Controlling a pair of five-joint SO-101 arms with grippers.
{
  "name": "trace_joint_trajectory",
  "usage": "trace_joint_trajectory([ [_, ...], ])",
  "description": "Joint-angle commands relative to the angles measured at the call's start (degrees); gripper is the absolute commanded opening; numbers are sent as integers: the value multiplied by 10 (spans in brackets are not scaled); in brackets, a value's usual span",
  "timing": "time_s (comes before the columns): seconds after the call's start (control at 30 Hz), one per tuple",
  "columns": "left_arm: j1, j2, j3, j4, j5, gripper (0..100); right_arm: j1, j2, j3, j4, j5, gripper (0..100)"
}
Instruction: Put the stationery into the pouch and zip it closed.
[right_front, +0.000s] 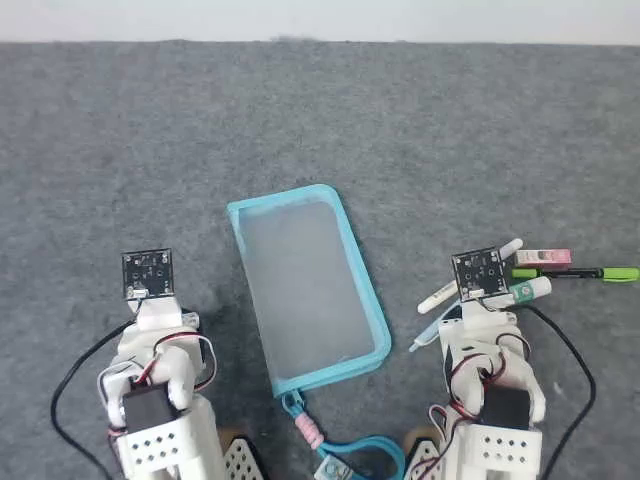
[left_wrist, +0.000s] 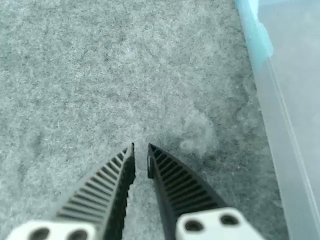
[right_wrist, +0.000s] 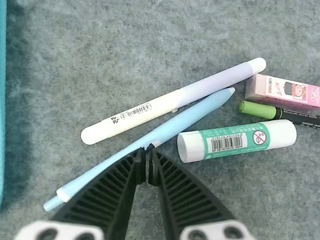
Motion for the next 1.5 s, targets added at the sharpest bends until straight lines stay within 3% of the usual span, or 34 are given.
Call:
trace_joint_trajectory([
  [0.0,3,-12,-5,3,5,45,4,-8,11,5,-4,8],
  [0.77,3,-12,-5,3,5,45,4,-8,11,5,-4,8],
  [1.2,146,-12,-5,2,4,46,-28,-9,11,0,-7,9],
  [1.47,150,-12,-5,3,3,46,-49,-9,-1,-28,-1,9],
])
